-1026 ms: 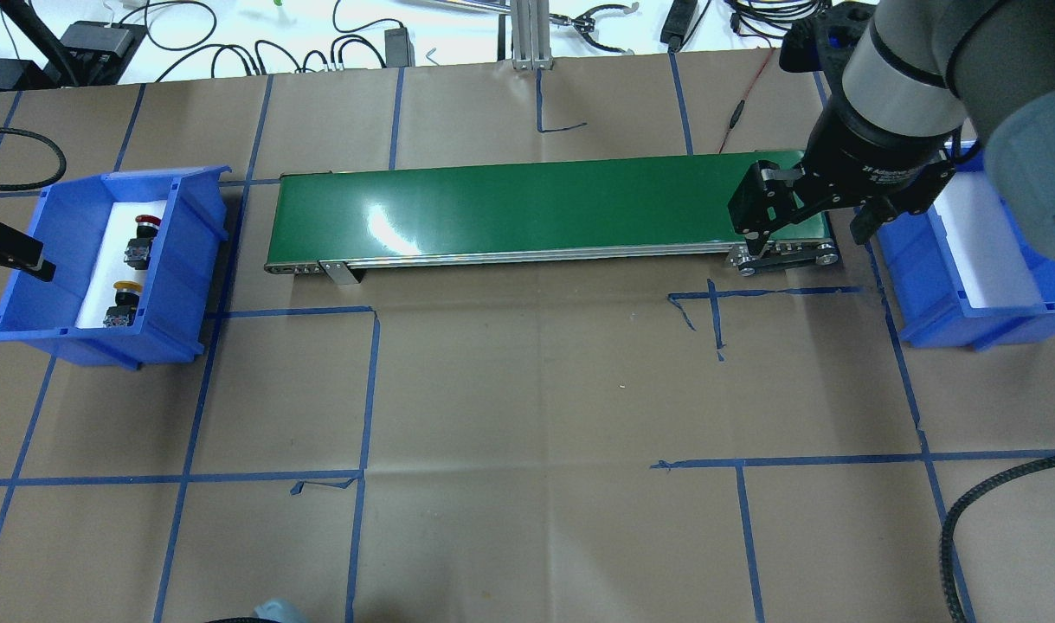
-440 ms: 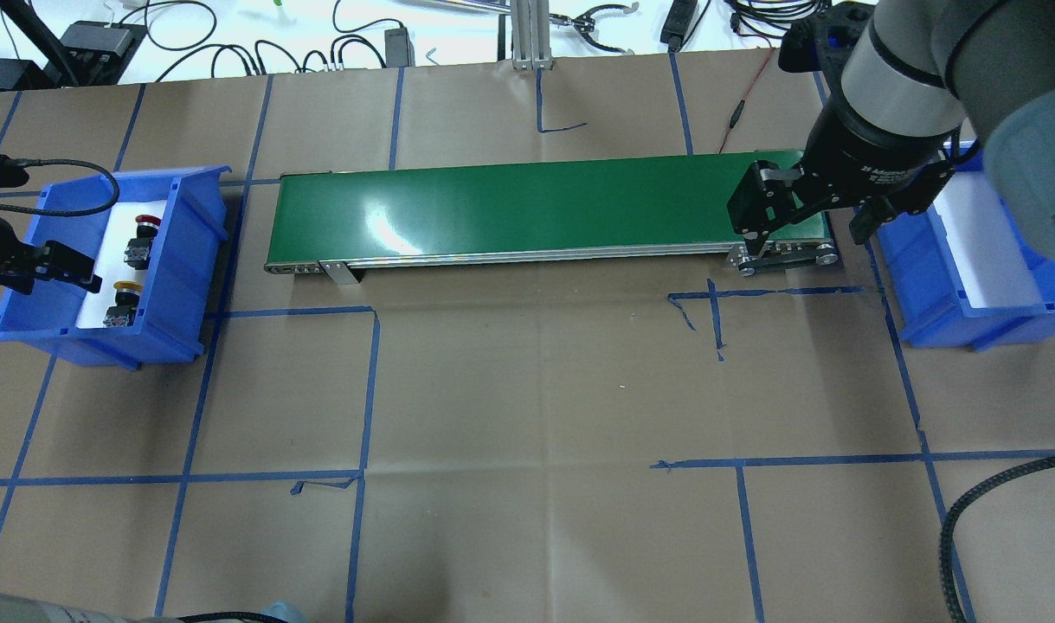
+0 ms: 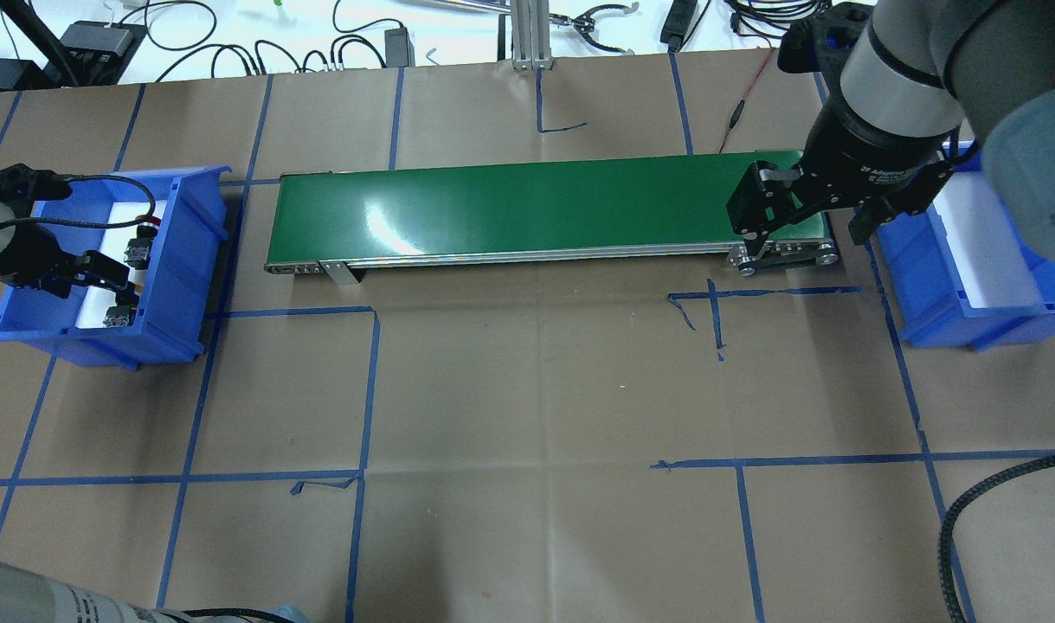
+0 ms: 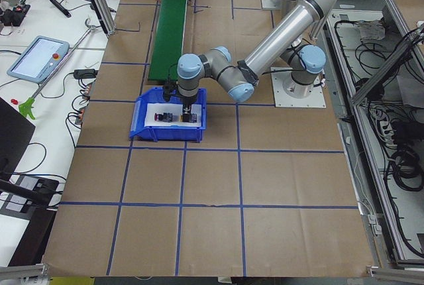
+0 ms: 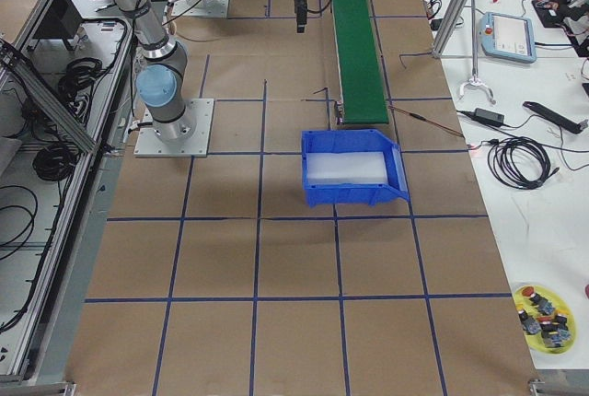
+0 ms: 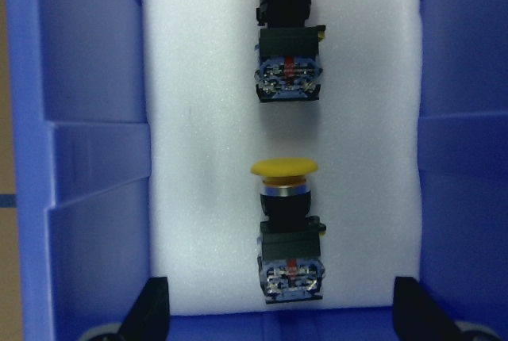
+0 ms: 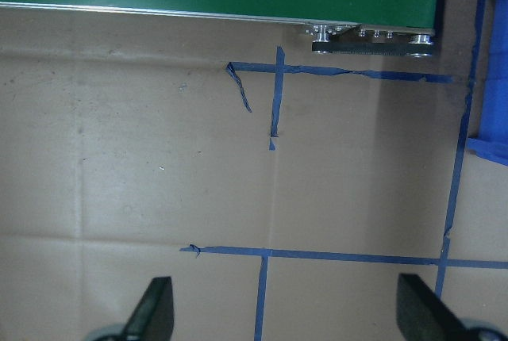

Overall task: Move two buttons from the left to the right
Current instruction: 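Lower the left gripper into the bin toward the yellow-capped button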

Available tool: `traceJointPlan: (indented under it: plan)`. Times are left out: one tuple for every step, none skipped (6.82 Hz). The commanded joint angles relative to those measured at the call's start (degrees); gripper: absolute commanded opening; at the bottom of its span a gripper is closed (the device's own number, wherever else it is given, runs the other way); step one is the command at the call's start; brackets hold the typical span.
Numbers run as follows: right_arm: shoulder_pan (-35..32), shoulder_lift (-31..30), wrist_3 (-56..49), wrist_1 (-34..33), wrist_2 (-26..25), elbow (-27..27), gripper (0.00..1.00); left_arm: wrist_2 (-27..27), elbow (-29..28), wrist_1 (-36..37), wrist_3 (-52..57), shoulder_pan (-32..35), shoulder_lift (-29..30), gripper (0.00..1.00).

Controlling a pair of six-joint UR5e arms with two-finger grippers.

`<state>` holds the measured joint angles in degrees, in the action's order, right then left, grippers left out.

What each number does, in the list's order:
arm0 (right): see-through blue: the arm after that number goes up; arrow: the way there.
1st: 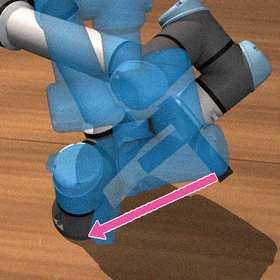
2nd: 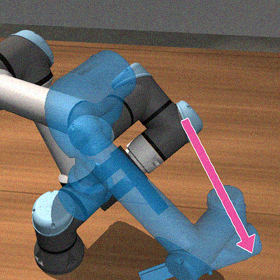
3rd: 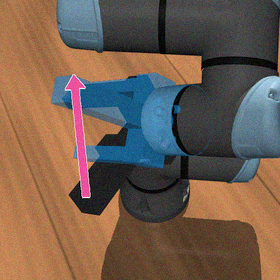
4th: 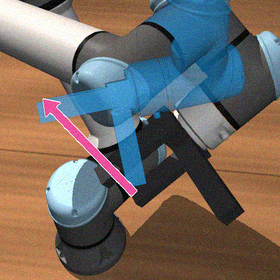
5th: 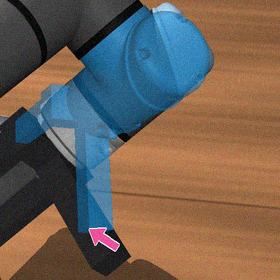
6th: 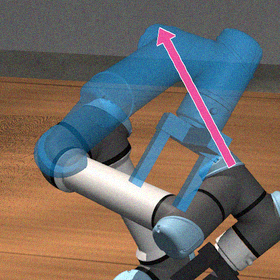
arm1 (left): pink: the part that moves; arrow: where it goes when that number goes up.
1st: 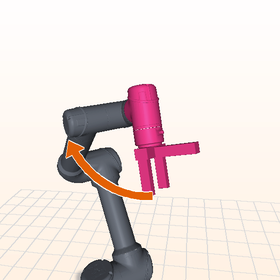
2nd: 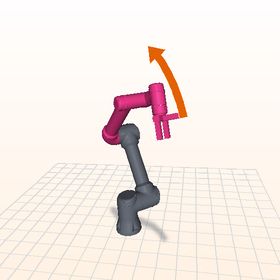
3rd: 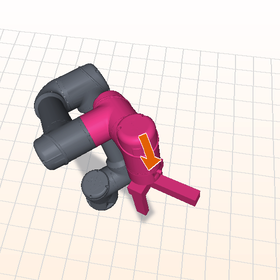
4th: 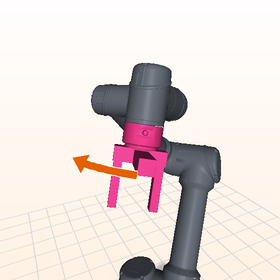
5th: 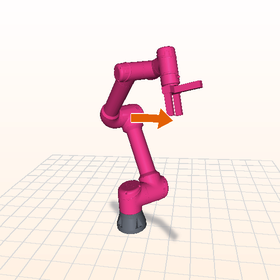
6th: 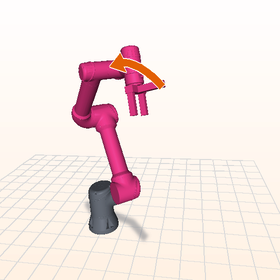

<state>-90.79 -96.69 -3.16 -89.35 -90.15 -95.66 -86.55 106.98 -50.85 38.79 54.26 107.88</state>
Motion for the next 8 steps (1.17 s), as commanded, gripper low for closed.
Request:
traceJointPlan:
  plan:
    - [0.0, 0.0, 0.0, 0.0, 0.1, -0.4, 1.00, 0.0, 0.5, 1.9, 0.1, 0.7, 1.5, 0.99]
    - [0.0, -0.1, 0.0, 0.0, 0.2, -1.0, 1.00, 0.0, 0.5, 1.9, 0.2, 0.4, 1.6, 0.99]
    - [0.0, -0.1, 0.0, 0.0, 0.3, -2.1, 1.00, 0.0, 0.4, 2.1, 0.3, 0.1, 2.2, 0.99]
    - [0.0, -0.1, 0.0, -0.1, 0.3, -2.1, 1.00, 0.0, 0.4, 3.5, 0.3, 0.1, 3.4, 0.99]
    - [0.0, -0.1, 0.0, 0.0, 0.2, -2.1, 1.00, 0.0, 0.5, 3.7, 0.3, 0.1, 3.8, 0.99]
    - [0.0, -0.2, -0.1, 0.0, 0.2, -2.0, 1.00, 0.0, 0.5, 3.7, 0.2, 0.1, 4.0, 0.99]
    - [0.0, -0.3, -0.1, 0.0, 0.0, -2.0, 1.00, -0.1, 0.5, 3.6, 0.2, 0.1, 4.1, 0.99]
    - [0.0, -1.0, -0.2, 0.0, -0.4, -1.3, 1.00, -0.3, 0.5, 3.3, 0.1, 0.1, 4.1, 0.90]
